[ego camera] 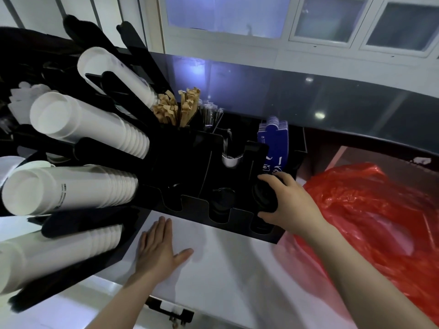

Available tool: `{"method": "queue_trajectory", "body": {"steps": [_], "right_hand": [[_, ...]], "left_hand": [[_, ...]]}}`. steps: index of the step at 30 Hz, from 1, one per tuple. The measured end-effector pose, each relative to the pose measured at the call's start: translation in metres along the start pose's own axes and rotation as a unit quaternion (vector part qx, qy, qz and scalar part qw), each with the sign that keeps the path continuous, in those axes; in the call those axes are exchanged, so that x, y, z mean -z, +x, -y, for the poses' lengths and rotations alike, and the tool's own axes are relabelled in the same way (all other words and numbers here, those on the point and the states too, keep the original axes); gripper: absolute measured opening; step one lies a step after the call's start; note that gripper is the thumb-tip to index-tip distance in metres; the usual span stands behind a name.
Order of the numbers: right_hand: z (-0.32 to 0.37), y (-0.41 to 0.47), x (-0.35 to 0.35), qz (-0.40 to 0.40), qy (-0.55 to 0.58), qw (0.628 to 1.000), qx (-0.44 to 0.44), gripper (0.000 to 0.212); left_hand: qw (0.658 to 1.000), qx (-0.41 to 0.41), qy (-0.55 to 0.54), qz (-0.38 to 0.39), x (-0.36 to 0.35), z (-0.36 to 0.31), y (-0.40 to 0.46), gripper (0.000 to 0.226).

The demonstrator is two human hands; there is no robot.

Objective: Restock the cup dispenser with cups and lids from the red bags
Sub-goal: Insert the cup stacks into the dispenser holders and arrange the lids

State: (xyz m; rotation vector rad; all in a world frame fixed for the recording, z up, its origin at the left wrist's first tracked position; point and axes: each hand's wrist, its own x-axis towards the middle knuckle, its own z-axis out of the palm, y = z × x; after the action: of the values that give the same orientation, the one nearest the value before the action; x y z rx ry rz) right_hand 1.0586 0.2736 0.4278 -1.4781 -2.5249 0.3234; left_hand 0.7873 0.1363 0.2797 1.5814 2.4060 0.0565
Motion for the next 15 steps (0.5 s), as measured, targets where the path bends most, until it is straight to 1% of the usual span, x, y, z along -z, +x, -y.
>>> {"method": "queue_trajectory", "body": {"steps": [3,7,11,15], "right_hand": [[-0.003,-0.003,0.002,-0.025,0.038,0.999,0.006,0.088],[-0.003,-0.007,0.005,-0.039,0.063,0.997,0.014,0.086],[-0.002,-0.012,0.008,-0.072,0.092,0.993,0.012,0.085],[0.008,-0.012,0.013,-0.086,0.123,0.988,0.024,0.084]], "left_hand": [[1.000,-0.001,0.001,0.000,0.000,0.001,0.000,0.122],[1.000,0.002,0.004,-0.002,0.000,0.000,0.000,0.121],[1.000,-0.001,0.000,-0.002,0.000,0.000,-0.001,0.107],[1.000,-0.007,-0.007,0.003,0.004,-0.002,-0.003,0.104]]}}
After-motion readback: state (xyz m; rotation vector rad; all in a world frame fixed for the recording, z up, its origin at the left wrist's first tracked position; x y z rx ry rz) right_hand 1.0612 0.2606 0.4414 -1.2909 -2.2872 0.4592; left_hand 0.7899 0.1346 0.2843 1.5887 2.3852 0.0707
